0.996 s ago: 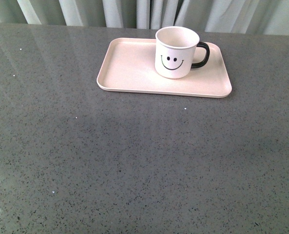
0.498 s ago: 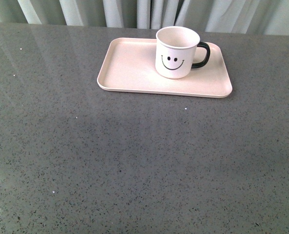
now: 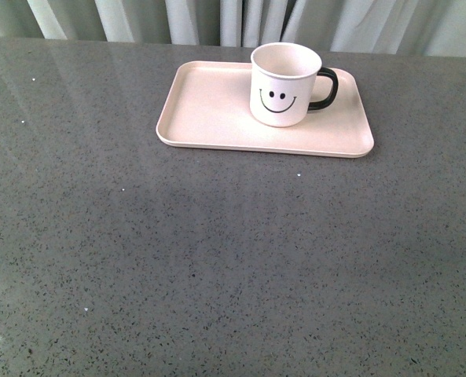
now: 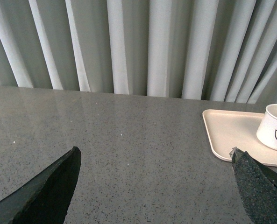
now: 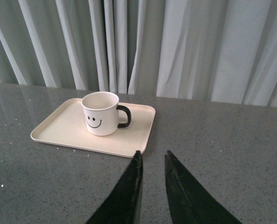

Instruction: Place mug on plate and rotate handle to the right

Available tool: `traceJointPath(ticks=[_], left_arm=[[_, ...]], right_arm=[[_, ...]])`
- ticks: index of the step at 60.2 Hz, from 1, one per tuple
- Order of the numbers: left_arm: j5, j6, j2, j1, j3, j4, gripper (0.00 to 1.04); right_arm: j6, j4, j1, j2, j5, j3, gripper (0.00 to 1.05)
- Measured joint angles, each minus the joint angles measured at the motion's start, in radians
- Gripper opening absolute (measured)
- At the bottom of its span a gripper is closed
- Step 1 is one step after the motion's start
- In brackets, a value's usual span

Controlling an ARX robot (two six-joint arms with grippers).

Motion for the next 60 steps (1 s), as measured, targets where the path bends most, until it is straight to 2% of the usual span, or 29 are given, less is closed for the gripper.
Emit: traceJointPath(ticks=[4, 6, 28, 60], left_arm=[[0.0, 0.0, 0.0, 0.0, 0.0, 0.0, 0.96], [0.0, 0.0, 0.0, 0.0, 0.0, 0.0, 0.96], [0.0, 0.0, 0.0, 0.0, 0.0, 0.0, 0.95], [0.0, 0.0, 0.0, 0.0, 0.0, 0.0, 0.96]], right_arm=[[0.0, 0.0, 0.0, 0.0, 0.0, 0.0, 0.3], [0.0, 0.0, 0.0, 0.0, 0.0, 0.0, 0.39], [0.001, 0.0, 0.0, 0.0, 0.0, 0.0, 0.97], [0.001, 0.0, 0.0, 0.0, 0.0, 0.0, 0.96]])
